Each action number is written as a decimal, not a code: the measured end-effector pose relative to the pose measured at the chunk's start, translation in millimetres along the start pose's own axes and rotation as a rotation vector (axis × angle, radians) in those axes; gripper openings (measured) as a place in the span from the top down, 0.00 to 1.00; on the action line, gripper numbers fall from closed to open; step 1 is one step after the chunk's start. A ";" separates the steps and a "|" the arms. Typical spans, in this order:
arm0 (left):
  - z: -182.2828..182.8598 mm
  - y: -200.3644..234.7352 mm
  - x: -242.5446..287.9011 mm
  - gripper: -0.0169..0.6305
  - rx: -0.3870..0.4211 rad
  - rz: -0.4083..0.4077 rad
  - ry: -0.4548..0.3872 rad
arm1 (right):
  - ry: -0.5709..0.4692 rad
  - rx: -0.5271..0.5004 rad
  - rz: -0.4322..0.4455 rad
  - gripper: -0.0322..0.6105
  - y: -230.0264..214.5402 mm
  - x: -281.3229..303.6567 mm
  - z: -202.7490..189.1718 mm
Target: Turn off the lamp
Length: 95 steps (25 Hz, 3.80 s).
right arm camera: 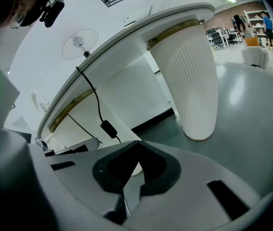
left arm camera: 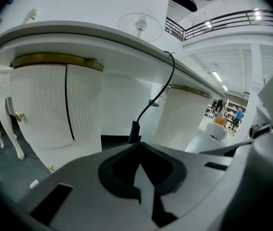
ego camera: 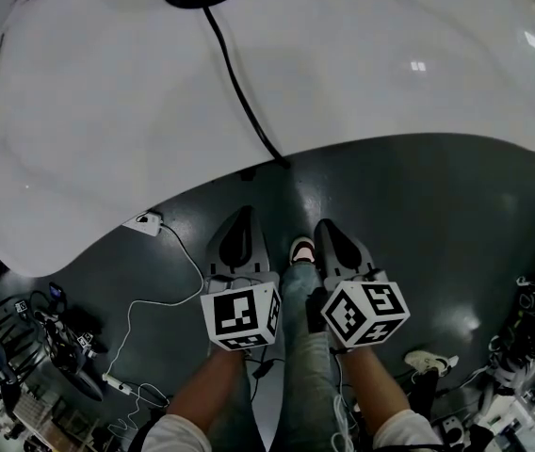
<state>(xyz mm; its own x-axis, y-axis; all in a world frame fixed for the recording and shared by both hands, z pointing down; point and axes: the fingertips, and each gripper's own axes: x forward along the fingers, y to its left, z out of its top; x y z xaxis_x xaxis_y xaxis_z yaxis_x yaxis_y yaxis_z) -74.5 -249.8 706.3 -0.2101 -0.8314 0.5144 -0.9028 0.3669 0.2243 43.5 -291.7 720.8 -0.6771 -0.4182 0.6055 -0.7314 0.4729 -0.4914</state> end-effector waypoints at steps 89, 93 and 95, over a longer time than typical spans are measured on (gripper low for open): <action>333.0 -59.0 -256.6 0.96 0.131 -0.076 -0.325 | -0.304 -0.290 0.137 0.95 267.6 -224.7 221.8; 333.6 -57.5 -255.3 0.96 0.134 -0.075 -0.323 | -0.302 -0.291 0.136 0.95 268.3 -223.3 222.2; 333.7 -56.3 -253.9 0.96 0.134 -0.074 -0.323 | -0.301 -0.292 0.133 0.95 267.2 -222.1 222.1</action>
<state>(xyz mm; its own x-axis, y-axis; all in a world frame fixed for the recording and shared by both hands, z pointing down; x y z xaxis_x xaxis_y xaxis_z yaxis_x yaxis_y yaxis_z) -95.5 -198.6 286.9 -0.2310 -0.9505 0.2078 -0.9566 0.2609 0.1298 -19.4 -244.8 316.0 -0.7890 -0.5257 0.3180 -0.6118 0.7192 -0.3293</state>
